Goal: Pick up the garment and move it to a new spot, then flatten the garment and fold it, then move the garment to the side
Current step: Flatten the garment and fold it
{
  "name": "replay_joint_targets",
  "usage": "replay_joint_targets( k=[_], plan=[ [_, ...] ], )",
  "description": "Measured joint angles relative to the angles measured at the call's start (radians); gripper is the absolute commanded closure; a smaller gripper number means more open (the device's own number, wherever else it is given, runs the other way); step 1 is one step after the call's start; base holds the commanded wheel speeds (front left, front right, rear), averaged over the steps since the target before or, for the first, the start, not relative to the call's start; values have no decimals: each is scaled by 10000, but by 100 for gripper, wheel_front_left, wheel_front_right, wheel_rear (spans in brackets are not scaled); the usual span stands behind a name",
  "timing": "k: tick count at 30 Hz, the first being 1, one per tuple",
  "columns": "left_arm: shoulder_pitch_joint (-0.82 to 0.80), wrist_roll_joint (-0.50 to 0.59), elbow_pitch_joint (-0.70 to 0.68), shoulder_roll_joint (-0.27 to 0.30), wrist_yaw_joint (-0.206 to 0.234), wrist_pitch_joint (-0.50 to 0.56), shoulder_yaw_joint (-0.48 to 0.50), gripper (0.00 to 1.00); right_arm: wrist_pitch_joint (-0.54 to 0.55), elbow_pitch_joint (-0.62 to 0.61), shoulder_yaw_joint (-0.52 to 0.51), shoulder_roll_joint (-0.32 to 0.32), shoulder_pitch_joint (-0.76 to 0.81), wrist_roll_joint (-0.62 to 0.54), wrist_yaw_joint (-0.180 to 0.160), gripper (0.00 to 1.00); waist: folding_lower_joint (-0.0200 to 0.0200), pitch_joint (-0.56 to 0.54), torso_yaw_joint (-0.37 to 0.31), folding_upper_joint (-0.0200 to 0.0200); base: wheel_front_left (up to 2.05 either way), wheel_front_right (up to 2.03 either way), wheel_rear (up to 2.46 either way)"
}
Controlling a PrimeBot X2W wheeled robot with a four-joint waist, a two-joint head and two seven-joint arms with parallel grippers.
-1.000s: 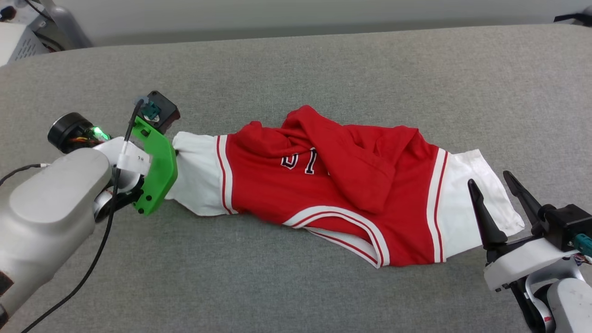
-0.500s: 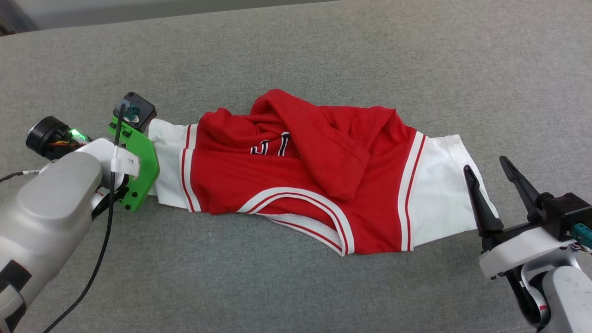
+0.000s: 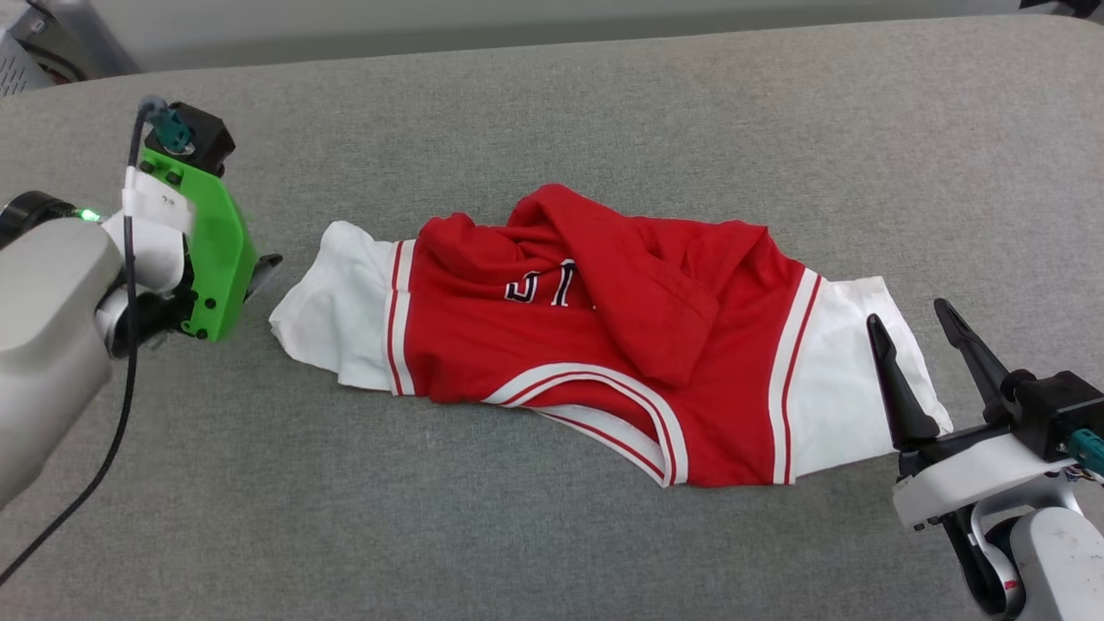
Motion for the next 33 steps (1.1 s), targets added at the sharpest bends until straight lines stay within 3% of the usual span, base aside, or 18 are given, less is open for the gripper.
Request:
replay_joint_targets(
  k=[4, 8, 27, 28, 33],
  plan=[
    [-225, -619, -573, 428, 0, 1198, 10, 0, 2, -59, 12, 0, 22, 0, 0, 0, 0, -38, 81, 0, 0, 0, 0],
    [-237, -1166, -627, 476, 0, 1768, 2, 0, 4, -127, 71, 10, 21, 0, 0, 0, 0, 110, 35, 0, 0, 0, 0],
    [538, -1327, 59, 174, 13, 2397, 213, 0, -29, -31, 169, 98, -305, 0, 0, 0, -1, 888, -495, 0, 0, 0, 0],
    [575, -1317, 58, 174, 13, 2328, 230, 100, -31, -21, 161, 98, -308, 0, 0, 0, -1, 879, -487, 0, 0, 0, 0],
    [770, -1135, -79, 117, 13, 1896, 232, 100, -31, -6, 115, 46, -385, -4, 0, 0, -1, 757, -417, 0, 0, 0, 0]
  ],
)
